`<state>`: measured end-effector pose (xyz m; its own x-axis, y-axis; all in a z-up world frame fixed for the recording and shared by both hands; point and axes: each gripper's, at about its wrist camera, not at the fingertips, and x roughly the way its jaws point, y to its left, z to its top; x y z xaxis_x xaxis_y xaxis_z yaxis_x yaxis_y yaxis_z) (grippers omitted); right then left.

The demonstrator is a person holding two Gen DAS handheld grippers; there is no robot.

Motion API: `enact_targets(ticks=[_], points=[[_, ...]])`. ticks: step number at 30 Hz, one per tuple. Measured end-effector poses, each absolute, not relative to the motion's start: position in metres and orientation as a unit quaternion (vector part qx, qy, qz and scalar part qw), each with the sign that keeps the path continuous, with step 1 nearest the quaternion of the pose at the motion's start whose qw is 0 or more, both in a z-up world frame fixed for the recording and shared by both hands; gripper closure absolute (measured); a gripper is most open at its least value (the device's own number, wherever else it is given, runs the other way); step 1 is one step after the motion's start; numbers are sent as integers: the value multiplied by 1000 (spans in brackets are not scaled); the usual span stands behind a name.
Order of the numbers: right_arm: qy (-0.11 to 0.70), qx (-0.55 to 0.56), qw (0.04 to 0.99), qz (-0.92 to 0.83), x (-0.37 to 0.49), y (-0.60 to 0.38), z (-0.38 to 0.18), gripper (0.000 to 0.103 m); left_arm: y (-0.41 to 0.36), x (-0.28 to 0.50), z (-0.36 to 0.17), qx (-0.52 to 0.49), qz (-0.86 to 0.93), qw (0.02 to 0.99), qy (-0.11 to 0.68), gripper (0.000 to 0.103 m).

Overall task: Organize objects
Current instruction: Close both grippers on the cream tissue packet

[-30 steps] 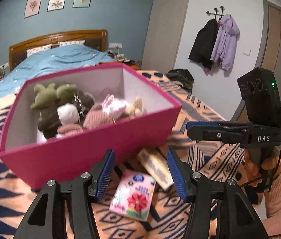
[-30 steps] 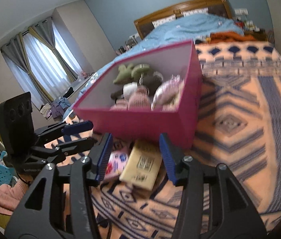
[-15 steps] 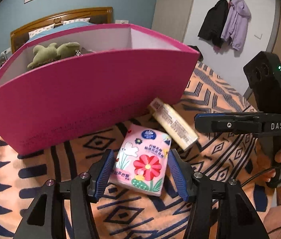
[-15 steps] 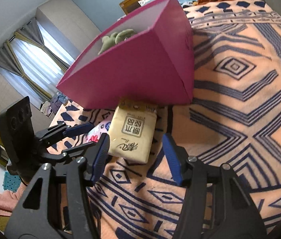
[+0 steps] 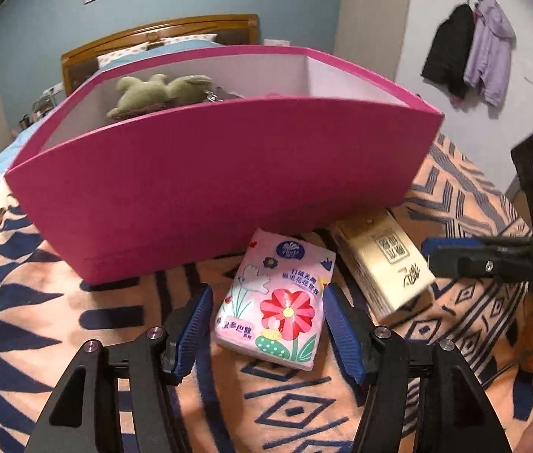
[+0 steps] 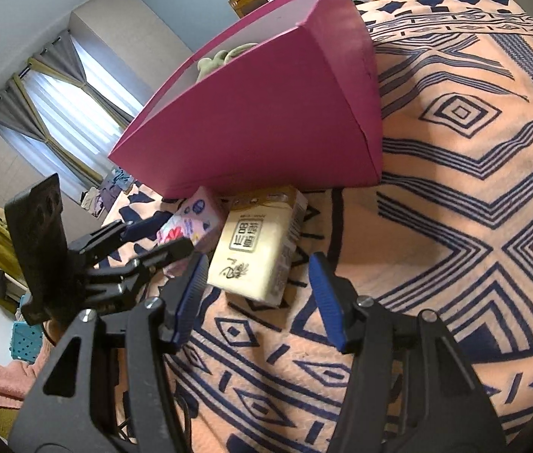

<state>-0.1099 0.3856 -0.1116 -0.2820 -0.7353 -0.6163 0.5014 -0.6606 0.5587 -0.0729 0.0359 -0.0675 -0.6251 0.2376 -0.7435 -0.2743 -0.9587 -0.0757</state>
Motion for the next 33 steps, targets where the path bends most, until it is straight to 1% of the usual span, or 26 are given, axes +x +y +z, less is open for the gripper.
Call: enact_targets(ticks=[4, 8, 13, 18, 20, 22, 24, 27, 31, 33], points=[[-128, 453, 389, -791, -111, 384, -112, 46, 39, -63, -55, -389, 905, 174, 11, 42], [-134, 451, 382, -795, -113, 385, -112, 46, 56, -56, -48, -383, 893, 236, -1, 42], [-132, 449, 378, -799, -116, 385, -110, 46, 75, -60, -59, -405, 871, 276, -13, 48], [-128, 448, 383, -798, -119, 377, -110, 46, 82, -64, -77, -431, 860, 271, -4, 51], [-129, 454, 390, -791, -118, 373, -112, 49, 80, -64, -83, -439, 859, 264, -3, 54], [-133, 460, 401, -781, -117, 370, -114, 54, 76, -66, -87, -446, 859, 252, -1, 64], [-137, 463, 411, -773, -113, 368, -116, 57, 71, -66, -87, -447, 860, 246, -5, 68], [-146, 469, 428, -758, -106, 364, -118, 58, 63, -65, -86, -447, 864, 232, -3, 68], [-126, 464, 457, -748, -95, 354, -109, 58, 43, -62, -88, -452, 864, 220, -24, 69], [-118, 456, 452, -758, -96, 355, -103, 58, 35, -64, -89, -455, 863, 217, -35, 69]])
